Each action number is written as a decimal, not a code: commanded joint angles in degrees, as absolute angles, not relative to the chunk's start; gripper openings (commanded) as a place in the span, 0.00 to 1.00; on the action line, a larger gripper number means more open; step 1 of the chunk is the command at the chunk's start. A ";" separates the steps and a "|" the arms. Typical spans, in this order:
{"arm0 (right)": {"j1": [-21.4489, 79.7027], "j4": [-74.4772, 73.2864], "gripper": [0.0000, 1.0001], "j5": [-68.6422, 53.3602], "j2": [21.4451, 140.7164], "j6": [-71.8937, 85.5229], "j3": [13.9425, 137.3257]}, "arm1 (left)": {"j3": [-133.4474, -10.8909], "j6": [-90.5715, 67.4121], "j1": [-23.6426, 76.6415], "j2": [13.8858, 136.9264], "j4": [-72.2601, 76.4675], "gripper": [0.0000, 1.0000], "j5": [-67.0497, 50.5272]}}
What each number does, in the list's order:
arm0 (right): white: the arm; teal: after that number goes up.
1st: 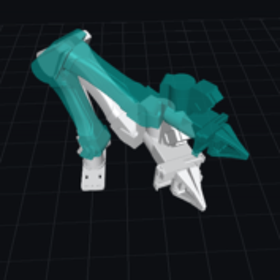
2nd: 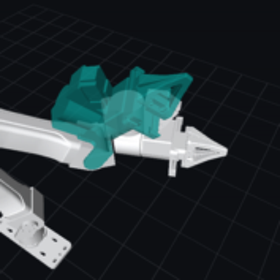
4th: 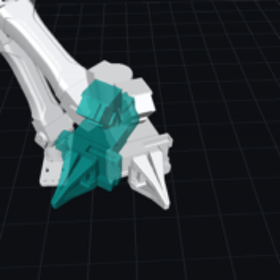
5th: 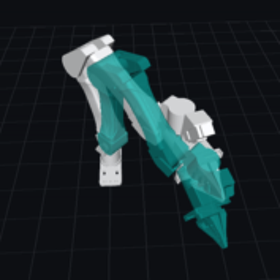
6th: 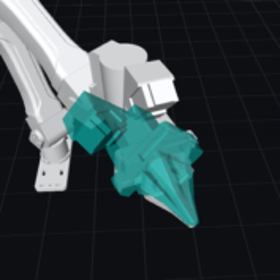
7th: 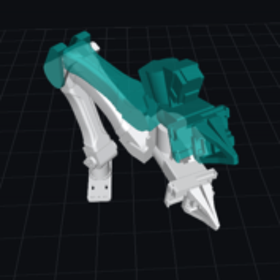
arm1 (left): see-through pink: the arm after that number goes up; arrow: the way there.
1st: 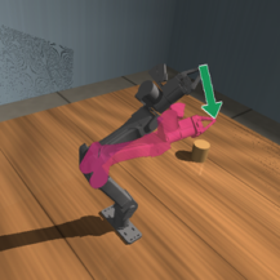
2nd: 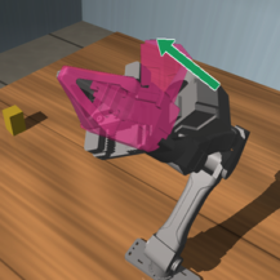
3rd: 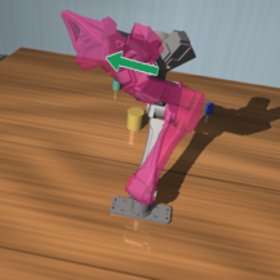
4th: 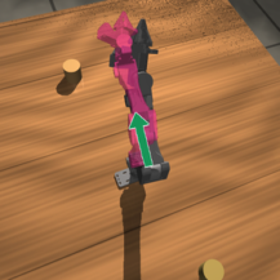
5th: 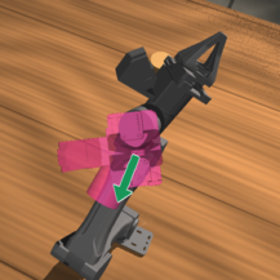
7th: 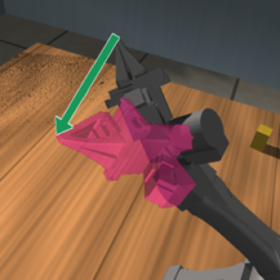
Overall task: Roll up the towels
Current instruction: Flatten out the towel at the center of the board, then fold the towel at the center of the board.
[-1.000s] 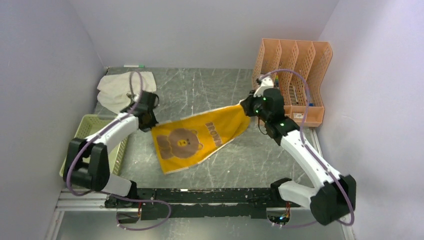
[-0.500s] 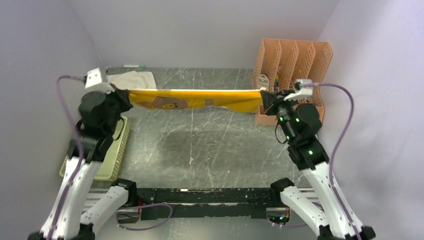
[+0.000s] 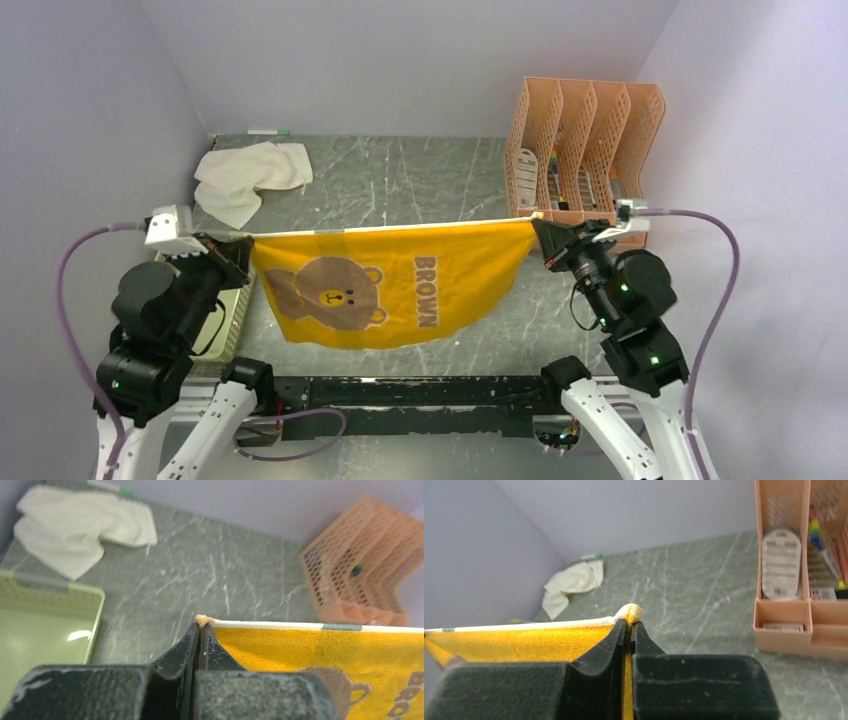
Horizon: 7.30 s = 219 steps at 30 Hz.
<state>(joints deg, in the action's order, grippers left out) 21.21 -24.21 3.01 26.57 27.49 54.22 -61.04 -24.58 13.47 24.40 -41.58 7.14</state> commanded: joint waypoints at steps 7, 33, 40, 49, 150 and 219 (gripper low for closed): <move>20.22 -17.57 0.00 9.77 41.54 29.74 40.65 | -57.18 -28.76 12.48 42.10 -49.38 0.07 13.65; 17.96 4.27 0.00 8.60 103.37 27.94 71.63 | -79.58 -22.10 3.57 105.20 -19.23 0.07 8.94; 18.01 5.16 0.00 11.56 82.08 24.55 64.09 | -74.33 -16.73 1.48 86.75 -17.01 0.07 8.14; 18.07 -4.50 0.00 9.84 59.64 23.93 56.94 | -62.80 -14.41 0.97 60.86 -17.97 0.07 6.36; 15.78 5.59 0.00 -14.40 98.90 38.14 40.76 | -28.06 -40.87 1.32 77.53 -8.97 0.41 -0.88; 2.72 2.30 0.65 -37.19 103.05 21.24 70.88 | -81.41 -3.13 -8.45 118.88 -17.55 0.67 -28.69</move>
<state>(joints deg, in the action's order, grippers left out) 3.25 -0.21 -35.00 103.55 20.16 71.57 -81.47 -4.23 -10.74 116.88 -21.76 -28.05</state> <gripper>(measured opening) 0.654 0.674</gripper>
